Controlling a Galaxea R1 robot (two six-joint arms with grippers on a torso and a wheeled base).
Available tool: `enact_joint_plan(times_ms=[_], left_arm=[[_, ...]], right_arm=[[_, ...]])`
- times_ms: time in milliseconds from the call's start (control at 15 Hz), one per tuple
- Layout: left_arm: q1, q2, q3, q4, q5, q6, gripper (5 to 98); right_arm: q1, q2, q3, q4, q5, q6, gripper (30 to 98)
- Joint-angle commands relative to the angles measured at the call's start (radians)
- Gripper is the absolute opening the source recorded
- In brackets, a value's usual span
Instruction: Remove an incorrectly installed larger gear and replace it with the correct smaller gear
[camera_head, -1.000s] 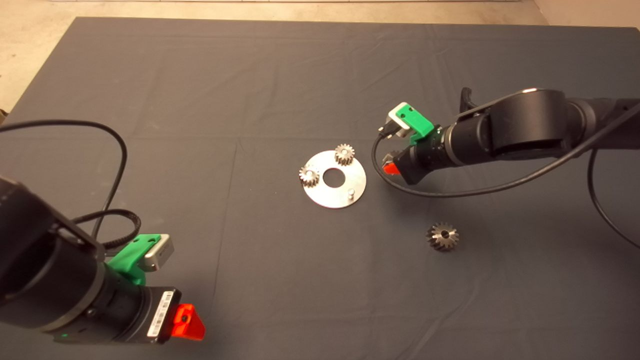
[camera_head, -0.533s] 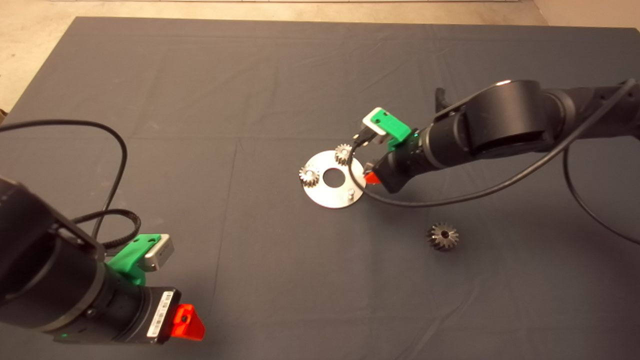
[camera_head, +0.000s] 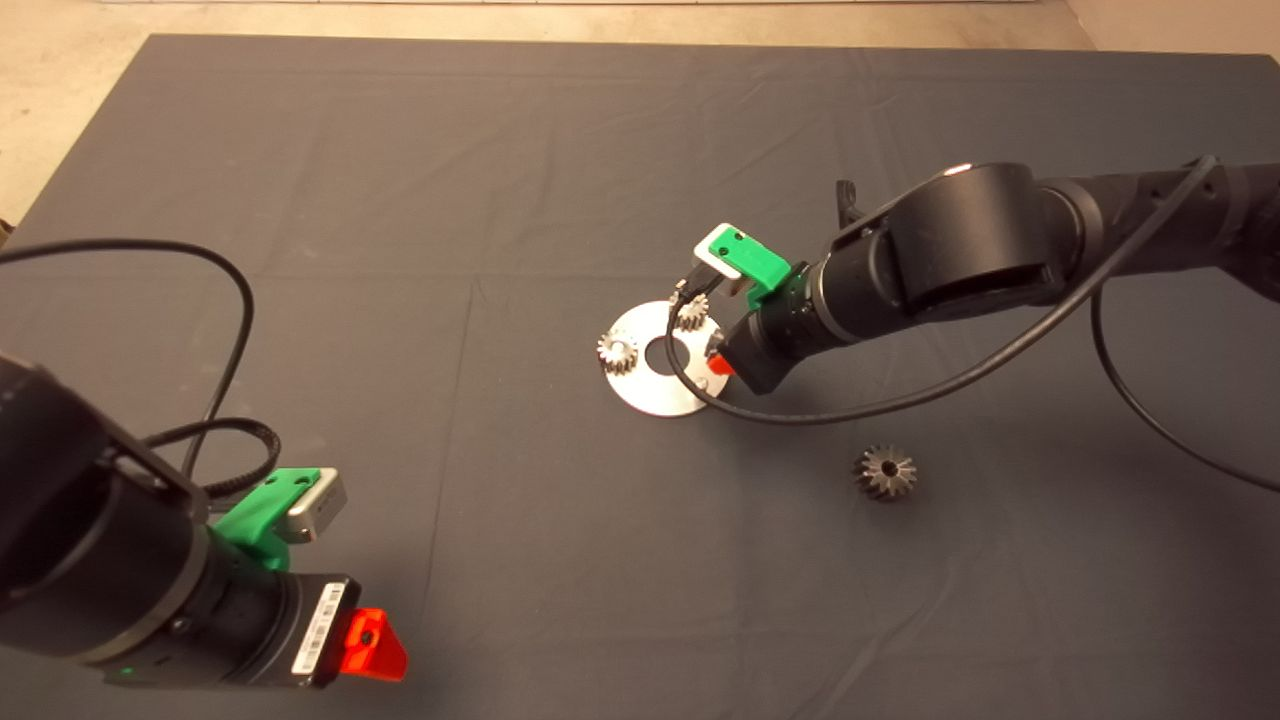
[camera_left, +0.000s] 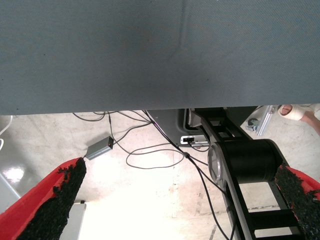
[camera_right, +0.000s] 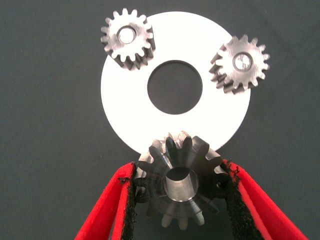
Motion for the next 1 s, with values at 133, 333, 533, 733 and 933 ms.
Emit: enact_joint_plan(times_ms=[133,333,533,733,933], left_arm=[[-0.006,-0.005,0.011,-0.013,0.009,0.001,98.2],[-0.006,-0.005,0.011,-0.013,0.009,0.001,98.2],[-0.006,-0.005,0.011,-0.013,0.009,0.002,98.2],[-0.006,-0.005,0.011,-0.013,0.012,0.002,98.2],[-0.006,-0.005,0.011,-0.013,0.013,0.002,98.2]], right_arm=[[0.019,0.053,-0.038,0.014,-0.006,-0.01,40.4],[0.013,0.079,-0.072,0.026,-0.015,-0.019,40.4],[0.01,0.084,-0.074,0.035,-0.017,-0.03,40.4],[-0.002,0.087,-0.073,0.035,-0.045,-0.038,40.4],[-0.013,0.087,-0.071,0.034,-0.066,-0.047,40.4]])
